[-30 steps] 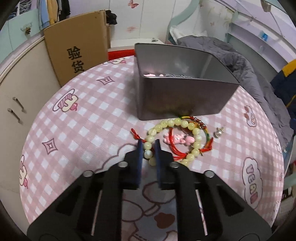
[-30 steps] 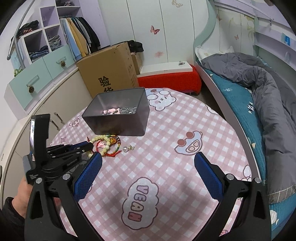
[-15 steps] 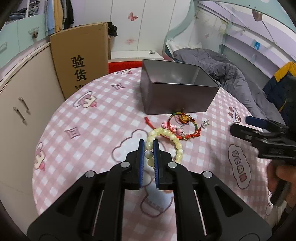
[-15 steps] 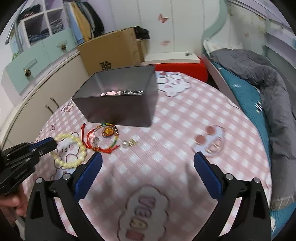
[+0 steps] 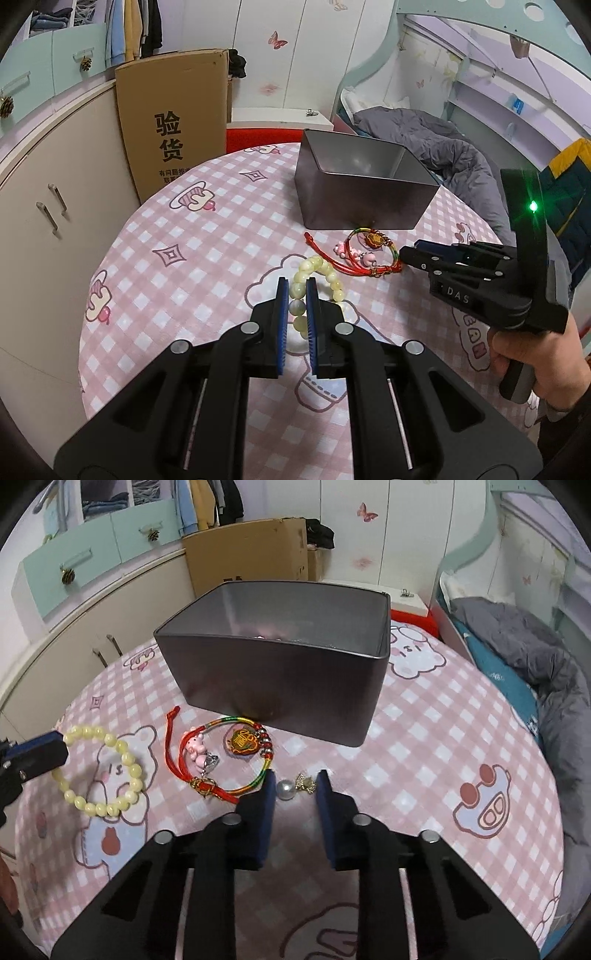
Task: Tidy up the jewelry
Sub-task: 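Grasp the cream bead bracelet with the left tool while the right tool grasps a pearl earring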
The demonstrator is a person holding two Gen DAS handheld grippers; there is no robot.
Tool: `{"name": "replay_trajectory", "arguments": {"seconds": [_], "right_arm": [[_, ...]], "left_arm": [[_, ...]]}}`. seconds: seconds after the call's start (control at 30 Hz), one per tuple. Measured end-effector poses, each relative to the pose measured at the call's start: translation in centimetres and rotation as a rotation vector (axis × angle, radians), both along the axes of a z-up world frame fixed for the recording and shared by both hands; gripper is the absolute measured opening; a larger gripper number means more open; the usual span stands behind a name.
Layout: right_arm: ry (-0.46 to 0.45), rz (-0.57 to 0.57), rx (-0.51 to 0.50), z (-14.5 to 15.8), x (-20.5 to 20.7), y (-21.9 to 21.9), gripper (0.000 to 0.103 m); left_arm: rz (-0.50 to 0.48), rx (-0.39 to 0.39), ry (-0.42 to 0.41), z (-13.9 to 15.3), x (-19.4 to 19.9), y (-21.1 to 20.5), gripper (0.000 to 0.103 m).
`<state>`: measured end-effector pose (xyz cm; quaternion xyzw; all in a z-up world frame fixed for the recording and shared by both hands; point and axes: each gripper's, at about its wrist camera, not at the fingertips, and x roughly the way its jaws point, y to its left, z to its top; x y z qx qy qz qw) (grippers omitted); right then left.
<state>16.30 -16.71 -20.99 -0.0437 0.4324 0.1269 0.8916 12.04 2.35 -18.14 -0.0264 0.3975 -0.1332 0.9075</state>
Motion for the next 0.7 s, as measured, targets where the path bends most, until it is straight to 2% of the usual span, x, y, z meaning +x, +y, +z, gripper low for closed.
{"name": "replay_trajectory", "arguments": {"seconds": [0.03,0.33,0.57,0.7], "right_arm": [[0.0,0.002,0.001,0.0,-0.2,-0.2,0.009],[-0.008,0.0,0.108,1.4,-2.5,-2.7,0.009],[-0.073,0.034,0.155,5.7,-3.7,-2.7,0.009],[-0.131,0.063,0.184,9.1,-3.8,-2.7,0.009]], "left_arm": [[-0.001,-0.001,-0.001,0.1,0.0,0.0,0.009],[-0.008,-0.029,-0.033,1.4,-0.2,0.0,0.009],[-0.032,-0.054,-0.078,3.8,-0.5,-0.4,0.009],[-0.047,-0.06,-0.13,6.4,-0.5,-0.5,0.009]]}}
